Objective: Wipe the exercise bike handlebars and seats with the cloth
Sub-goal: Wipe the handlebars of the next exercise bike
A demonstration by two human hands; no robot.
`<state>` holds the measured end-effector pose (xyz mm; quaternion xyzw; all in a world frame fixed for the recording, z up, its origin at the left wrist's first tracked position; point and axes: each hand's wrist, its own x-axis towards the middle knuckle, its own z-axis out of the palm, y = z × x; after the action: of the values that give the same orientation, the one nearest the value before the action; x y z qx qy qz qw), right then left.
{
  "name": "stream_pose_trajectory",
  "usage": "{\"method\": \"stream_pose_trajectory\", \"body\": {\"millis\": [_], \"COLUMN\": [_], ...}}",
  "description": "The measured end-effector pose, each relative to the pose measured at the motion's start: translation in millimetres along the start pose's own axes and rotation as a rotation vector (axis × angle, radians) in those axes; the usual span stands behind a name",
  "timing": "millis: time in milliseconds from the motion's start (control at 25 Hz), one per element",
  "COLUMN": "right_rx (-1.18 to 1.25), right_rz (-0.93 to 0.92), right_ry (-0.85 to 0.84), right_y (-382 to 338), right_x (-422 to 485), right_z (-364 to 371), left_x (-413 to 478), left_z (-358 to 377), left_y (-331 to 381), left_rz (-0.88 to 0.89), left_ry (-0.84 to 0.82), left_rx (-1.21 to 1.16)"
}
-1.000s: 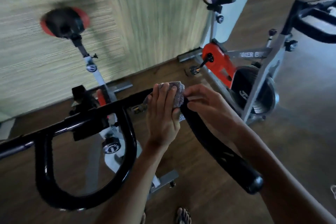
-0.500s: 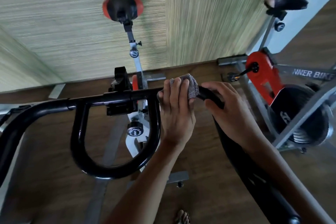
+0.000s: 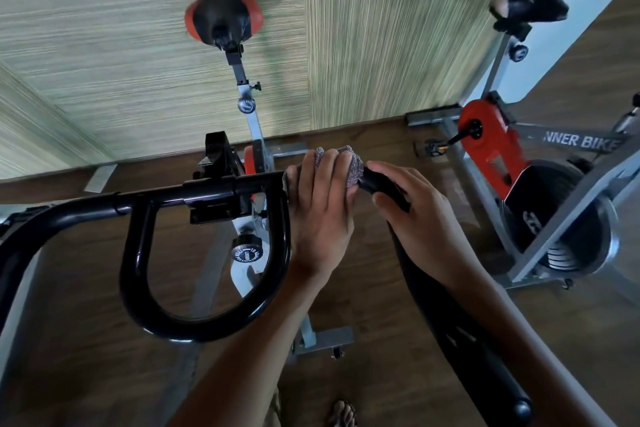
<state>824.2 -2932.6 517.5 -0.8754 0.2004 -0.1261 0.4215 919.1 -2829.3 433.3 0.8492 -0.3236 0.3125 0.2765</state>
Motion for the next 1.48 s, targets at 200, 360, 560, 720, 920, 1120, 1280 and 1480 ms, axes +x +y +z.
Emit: {"method": "stream_pose_trajectory", "body": {"millis": [200,360,560,720,920,1120,1280,1480], "right_rx": [0.038,0.050,-0.010,0.042,0.127,0.235,0.189,-0.132], "right_rz": [0.038,0.122,0.205,0.266,0.312,0.314,0.309,0.162], "right_ry": [-0.069,-0.192,-0.290,-0.351,-0.199,0.106,0.082,0.082], "right_y": [-4.3,-21.9,-73.0,-122.7,-151.3,-161.0,-155.5,-133.6], "right_x": [-4.4,-18.2,-35.3,-49.2,-73.2,-90.5,-88.0,-85.5], "right_z": [-3.7,-18.5,-52.7,-53.7,11.4,75.0,94.4,120.9], "left_x": [9.0,22.2,25.0,15.1,-10.3,-9.8,-7.7,-35.5], "left_z": [-10.9,-35.9,-110.6,-163.3,-178.2,-179.2,-200.6,-208.3], "left_y": [10.1,20.6,43.2,27.5,-9.0,-26.4,-51.3,-115.0], "left_rz": [-0.092,-0.263,-0.435,-0.424,-0.317,-0.294,-0.511,-0.271], "left_ry": [-0.037,-0.044,-0.167,-0.239,-0.401,-0.604,-0.722,-0.602], "left_rx": [-0.040,-0.248,-0.454,-0.409,-0.309,-0.497,-0.641,-0.129]}}
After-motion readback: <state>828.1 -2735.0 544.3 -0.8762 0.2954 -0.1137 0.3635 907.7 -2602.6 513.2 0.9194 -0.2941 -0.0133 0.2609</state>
